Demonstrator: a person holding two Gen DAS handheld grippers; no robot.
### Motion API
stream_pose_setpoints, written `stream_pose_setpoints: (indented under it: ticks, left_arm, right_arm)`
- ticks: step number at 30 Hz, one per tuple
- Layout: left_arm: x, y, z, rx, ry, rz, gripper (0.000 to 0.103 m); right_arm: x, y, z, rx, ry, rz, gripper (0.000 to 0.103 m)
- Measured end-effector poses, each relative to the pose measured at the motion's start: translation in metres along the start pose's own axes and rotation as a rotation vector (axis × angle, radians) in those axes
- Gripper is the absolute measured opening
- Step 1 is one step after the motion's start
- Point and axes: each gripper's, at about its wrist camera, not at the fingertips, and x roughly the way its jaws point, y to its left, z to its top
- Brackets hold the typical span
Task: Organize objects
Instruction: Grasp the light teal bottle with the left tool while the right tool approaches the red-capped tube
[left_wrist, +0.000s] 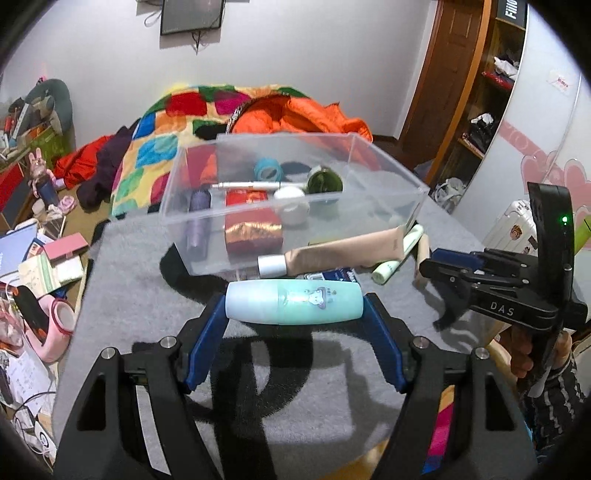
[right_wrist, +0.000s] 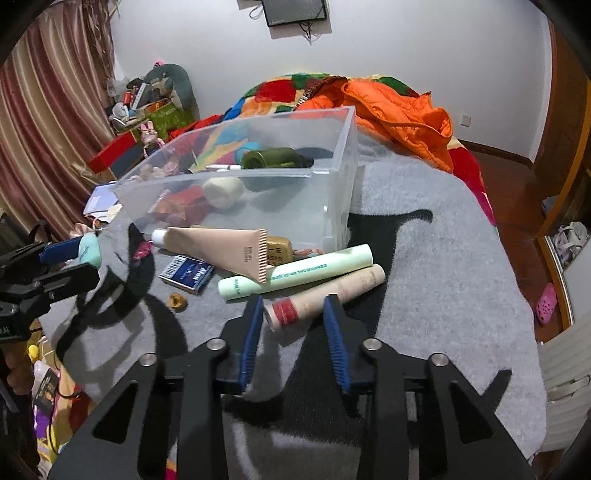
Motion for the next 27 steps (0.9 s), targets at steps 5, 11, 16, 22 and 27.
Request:
stream_pose_setpoints:
  ticks: [5, 11, 16, 22, 27]
  left_arm:
    - [-0.011, -0.001, 0.004, -0.001, -0.028, -0.003, 0.073]
    - [-0.02, 0.0, 0.007, 0.002, -0.054, 0.001, 0.073]
    - [-0.017, 0.003, 0.005, -0.003, -0.045, -0.005, 0.073]
    - [-0.011, 0.0, 0.003, 0.016, -0.028, -0.006, 0.073]
    - [-0.003, -0.003, 0.005, 0.022, -0.021, -0.005, 0.073]
  right_arm:
    - [-0.011, 0.003, -0.004, -0.009, -0.006, 0.031, 0.027]
    - [-0.019, -0.004, -0.005, 0.002, -0.024, -0.007, 0.038]
    - [-0.004, -0.01, 0.006, -0.071, -0.029, -0.055, 0.083]
    - [0.023, -0.017, 0.008, -0.142, 0.06, -0.031, 0.083]
    - [0.031, -0.015, 0.008, -0.176, 0.071, -0.013, 0.07]
